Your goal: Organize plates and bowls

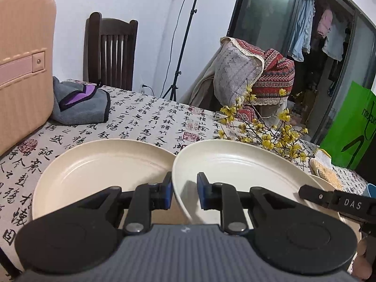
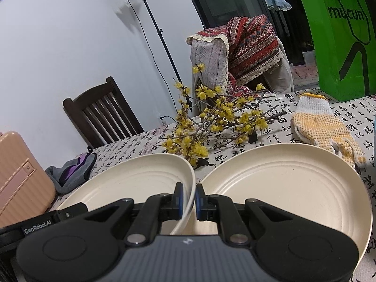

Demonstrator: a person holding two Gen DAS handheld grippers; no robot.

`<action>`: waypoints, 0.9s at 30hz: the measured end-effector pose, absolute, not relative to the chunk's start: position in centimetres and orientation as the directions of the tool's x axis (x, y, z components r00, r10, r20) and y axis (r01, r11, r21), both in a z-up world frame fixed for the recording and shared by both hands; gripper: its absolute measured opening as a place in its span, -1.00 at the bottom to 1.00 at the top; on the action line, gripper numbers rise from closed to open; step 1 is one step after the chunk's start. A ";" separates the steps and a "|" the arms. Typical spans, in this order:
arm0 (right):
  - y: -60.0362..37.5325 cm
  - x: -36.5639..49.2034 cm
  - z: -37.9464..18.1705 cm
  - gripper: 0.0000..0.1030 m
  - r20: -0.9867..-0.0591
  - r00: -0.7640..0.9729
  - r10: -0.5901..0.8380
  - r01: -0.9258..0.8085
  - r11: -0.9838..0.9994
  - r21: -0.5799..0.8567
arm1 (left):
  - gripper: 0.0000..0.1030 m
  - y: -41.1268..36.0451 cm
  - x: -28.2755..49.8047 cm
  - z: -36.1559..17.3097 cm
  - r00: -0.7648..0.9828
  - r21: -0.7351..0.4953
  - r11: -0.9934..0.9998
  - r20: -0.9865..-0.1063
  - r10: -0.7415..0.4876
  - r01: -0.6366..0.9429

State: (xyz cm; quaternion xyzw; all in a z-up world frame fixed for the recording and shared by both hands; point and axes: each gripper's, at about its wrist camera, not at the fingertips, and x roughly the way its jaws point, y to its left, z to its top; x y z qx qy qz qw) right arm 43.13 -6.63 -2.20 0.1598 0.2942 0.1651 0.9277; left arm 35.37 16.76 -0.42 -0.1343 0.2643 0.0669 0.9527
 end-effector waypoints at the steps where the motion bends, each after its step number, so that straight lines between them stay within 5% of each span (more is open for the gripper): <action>1: -6.6 43.2 -2.2 -0.81 -0.497 0.768 0.403 -0.210 0.893 0.399 | -0.58 16.8 35.3 -0.2 0.852 -0.220 0.955 -0.520 0.059 -0.200; 27: -8.0 38.0 1.9 -0.81 -0.438 0.801 0.408 -0.232 0.886 0.400 | -0.61 16.0 30.4 3.8 0.874 -0.233 0.956 -0.485 0.043 -0.176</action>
